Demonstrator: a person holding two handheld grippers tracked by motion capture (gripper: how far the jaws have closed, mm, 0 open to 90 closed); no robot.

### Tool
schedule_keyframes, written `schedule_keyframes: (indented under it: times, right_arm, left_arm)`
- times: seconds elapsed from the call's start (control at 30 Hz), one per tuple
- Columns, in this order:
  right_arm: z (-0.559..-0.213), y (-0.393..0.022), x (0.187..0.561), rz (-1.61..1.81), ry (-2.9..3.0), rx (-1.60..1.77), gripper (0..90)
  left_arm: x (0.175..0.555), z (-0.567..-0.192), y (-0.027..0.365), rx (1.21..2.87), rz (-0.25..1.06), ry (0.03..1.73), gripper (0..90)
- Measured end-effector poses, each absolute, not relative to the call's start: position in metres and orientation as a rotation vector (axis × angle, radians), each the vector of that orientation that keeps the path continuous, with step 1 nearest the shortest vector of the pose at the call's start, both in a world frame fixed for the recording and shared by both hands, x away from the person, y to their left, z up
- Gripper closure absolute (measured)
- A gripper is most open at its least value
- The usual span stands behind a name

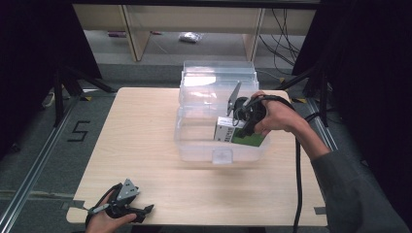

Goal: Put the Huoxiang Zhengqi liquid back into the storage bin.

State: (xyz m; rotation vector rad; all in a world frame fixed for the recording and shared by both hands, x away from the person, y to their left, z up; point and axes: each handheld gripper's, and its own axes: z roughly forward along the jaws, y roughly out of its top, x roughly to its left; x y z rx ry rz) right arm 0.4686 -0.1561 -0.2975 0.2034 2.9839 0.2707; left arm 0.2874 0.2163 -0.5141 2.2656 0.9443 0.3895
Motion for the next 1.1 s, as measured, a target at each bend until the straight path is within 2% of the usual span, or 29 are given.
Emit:
schedule_keyframes:
  times: [0.43, 1.1]
  right_arm:
    - [-0.329, -0.165, 0.514, 0.244, 2.991, 0.211, 64.8]
    - [-0.372, -0.172, 0.528, 0.175, 3.046, 0.247, 64.6]
  left_arm:
    - [0.287, -0.514, 0.216, 2.265, 0.386, 0.944, 15.7]
    - [0.287, -0.516, 0.214, 2.244, 0.385, 0.975, 15.8]
